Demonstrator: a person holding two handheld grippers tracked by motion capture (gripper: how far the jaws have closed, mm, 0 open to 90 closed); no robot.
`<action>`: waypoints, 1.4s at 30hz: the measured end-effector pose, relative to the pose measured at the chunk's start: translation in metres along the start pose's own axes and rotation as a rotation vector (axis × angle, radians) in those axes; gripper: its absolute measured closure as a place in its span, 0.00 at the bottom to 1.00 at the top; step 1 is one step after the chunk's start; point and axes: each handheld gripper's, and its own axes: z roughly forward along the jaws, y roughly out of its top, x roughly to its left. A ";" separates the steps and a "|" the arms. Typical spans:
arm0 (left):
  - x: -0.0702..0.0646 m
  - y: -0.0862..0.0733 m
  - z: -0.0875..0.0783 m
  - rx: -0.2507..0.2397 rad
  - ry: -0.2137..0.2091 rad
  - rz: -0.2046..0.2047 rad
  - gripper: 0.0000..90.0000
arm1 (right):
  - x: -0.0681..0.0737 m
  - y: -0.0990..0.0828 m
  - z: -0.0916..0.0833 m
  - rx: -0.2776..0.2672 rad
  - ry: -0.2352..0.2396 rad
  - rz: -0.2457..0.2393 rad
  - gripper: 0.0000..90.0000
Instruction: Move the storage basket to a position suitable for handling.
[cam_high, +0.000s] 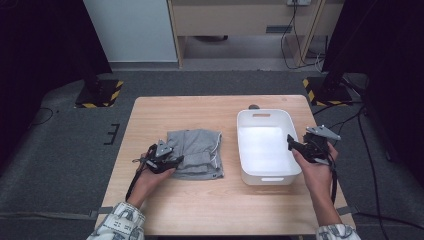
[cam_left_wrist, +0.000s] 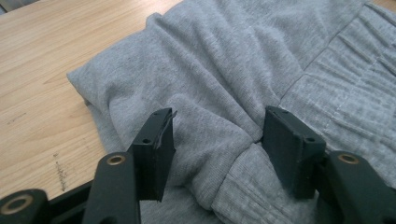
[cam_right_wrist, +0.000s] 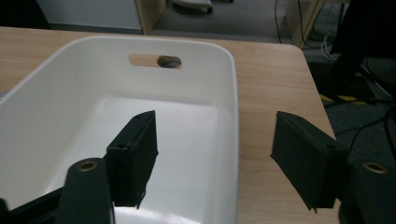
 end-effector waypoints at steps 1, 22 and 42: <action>0.000 0.000 0.000 -0.001 -0.001 -0.002 0.48 | 0.004 0.002 -0.003 -0.014 0.009 -0.011 0.30; -0.001 -0.010 -0.009 -0.012 -0.054 -0.020 0.52 | 0.095 0.014 -0.021 -0.032 0.252 -0.164 0.32; 0.003 -0.014 -0.016 -0.006 -0.096 -0.001 0.50 | 0.175 0.007 -0.014 0.016 0.380 -0.268 0.35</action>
